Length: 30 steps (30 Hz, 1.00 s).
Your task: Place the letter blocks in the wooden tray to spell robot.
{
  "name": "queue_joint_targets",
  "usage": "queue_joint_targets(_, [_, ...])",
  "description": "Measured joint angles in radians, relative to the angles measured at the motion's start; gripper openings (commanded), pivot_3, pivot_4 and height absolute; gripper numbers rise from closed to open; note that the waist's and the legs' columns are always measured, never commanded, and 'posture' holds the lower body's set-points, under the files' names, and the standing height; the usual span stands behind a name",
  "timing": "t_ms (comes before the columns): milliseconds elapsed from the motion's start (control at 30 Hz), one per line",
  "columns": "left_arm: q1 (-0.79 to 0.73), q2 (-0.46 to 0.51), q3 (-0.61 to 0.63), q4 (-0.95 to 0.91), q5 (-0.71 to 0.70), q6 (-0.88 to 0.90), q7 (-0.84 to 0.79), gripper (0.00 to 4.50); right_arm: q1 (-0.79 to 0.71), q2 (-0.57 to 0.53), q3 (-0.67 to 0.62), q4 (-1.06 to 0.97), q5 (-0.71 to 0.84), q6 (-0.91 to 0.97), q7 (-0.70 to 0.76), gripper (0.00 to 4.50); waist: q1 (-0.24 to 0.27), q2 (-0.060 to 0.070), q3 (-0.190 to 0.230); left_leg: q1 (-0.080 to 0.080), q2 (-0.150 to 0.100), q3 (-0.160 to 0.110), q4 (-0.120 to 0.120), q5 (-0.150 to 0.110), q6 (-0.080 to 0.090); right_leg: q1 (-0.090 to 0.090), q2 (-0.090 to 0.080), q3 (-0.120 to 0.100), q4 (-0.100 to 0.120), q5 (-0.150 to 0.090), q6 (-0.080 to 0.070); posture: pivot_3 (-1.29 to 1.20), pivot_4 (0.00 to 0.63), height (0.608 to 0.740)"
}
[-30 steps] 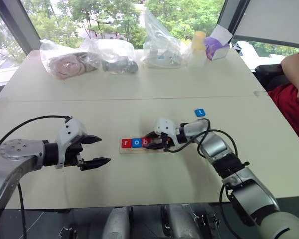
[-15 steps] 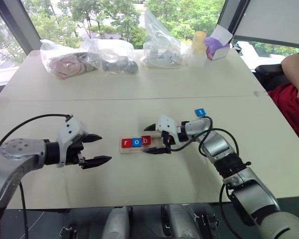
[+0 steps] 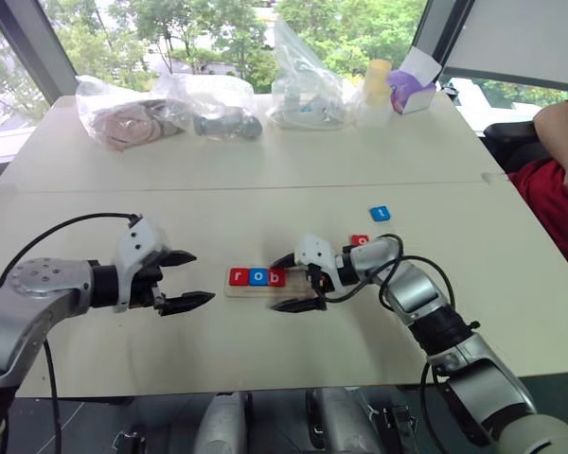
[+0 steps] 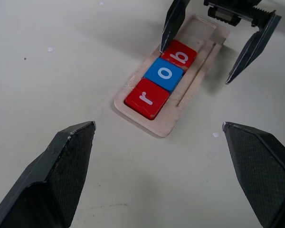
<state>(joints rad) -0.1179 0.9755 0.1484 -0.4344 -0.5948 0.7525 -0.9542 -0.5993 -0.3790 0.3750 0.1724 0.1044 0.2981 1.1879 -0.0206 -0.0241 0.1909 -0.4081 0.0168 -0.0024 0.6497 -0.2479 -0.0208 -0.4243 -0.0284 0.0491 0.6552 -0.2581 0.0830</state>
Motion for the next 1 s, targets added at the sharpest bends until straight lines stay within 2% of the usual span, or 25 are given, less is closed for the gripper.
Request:
queue_joint_targets(133, [-0.001, -0.011, 0.0, -0.001, 0.002, -0.001, 0.005, 4.5, -0.022, 0.015, -0.081, -0.003, 0.017, 0.004, -0.097, 4.45, 0.001, 0.0, 0.0, 0.0, 0.0, 0.0, 0.0, 0.0, 0.0, 0.0, 0.0, 0.0, 0.0, 0.0, 0.0, 0.0, 0.15, 0.74])
queue_joint_targets(267, [-0.018, -0.039, -0.002, -0.016, -0.005, 0.001, 0.023, 4.5, -0.026, 0.01, -0.213, -0.099, 0.06, 0.103, -0.233, 4.45, 0.006, 0.0, 0.0, -0.001, 0.0, -0.001, 0.0, 0.0, 0.0, 0.0, -0.001, 0.0, 0.0, 0.0, 0.0, 0.0, 0.15, 0.74])
queue_joint_targets(400, [-0.062, -0.065, -0.011, -0.034, -0.008, 0.003, 0.039, 4.5, 0.021, 0.011, -0.346, -0.231, 0.062, 0.278, -0.461, 4.45, 0.006, 0.0, 0.0, -0.001, 0.0, -0.001, 0.0, 0.0, 0.0, 0.0, -0.001, 0.0, 0.0, 0.0, 0.0, 0.0, 0.15, 0.74])
queue_joint_targets(500, [-0.12, -0.091, -0.05, -0.053, -0.033, 0.015, 0.038, 4.5, 0.116, 0.088, -0.425, -0.362, -0.042, 0.494, -0.753, 4.45, 0.006, -0.001, -0.001, -0.001, 0.0, -0.001, -0.001, 0.0, -0.001, 0.0, -0.001, 0.0, 0.001, 0.0, 0.0, 0.0, 0.15, 0.74])
queue_joint_targets(567, [-0.142, -0.102, -0.072, -0.061, -0.048, 0.023, 0.03, 4.5, 0.194, 0.129, -0.439, -0.427, -0.082, 0.597, -0.865, 4.45, 0.005, 0.0, -0.001, -0.001, -0.001, -0.001, -0.001, 0.0, -0.001, -0.001, -0.001, 0.0, 0.001, 0.0, 0.0, 0.0, 0.15, 0.74])
queue_joint_targets(700, [-0.197, -0.122, -0.125, -0.052, -0.047, 0.023, 0.017, 4.5, 0.276, 0.214, -0.442, -0.539, -0.094, 0.728, -0.978, 4.45, -0.006, 0.0, -0.001, 0.0, -0.001, 0.0, -0.001, 0.001, -0.001, -0.001, 0.001, 0.001, 0.002, 0.0, 0.0, 0.0, 0.15, 0.74])
queue_joint_targets(833, [-0.273, -0.164, -0.196, -0.017, -0.011, -0.02, -0.001, 4.5, 0.275, 0.255, -0.399, -0.612, -0.1, 0.794, -1.038, 4.45, -0.013, 0.0, -0.001, 0.0, -0.001, -0.001, 0.0, 0.001, -0.001, -0.001, 0.002, 0.001, 0.002, 0.0, 0.0, 0.0, 0.15, 0.74])
queue_joint_targets(1000, [-0.321, -0.182, -0.268, 0.051, 0.052, -0.083, -0.042, 4.5, 0.277, 0.294, -0.389, -0.553, -0.1, 0.803, -1.089, 4.45, -0.021, 0.0, -0.001, 0.0, -0.001, -0.001, 0.0, 0.001, -0.001, -0.001, 0.002, 0.001, 0.002, 0.0, 0.0, 0.0, 0.15, 0.74])
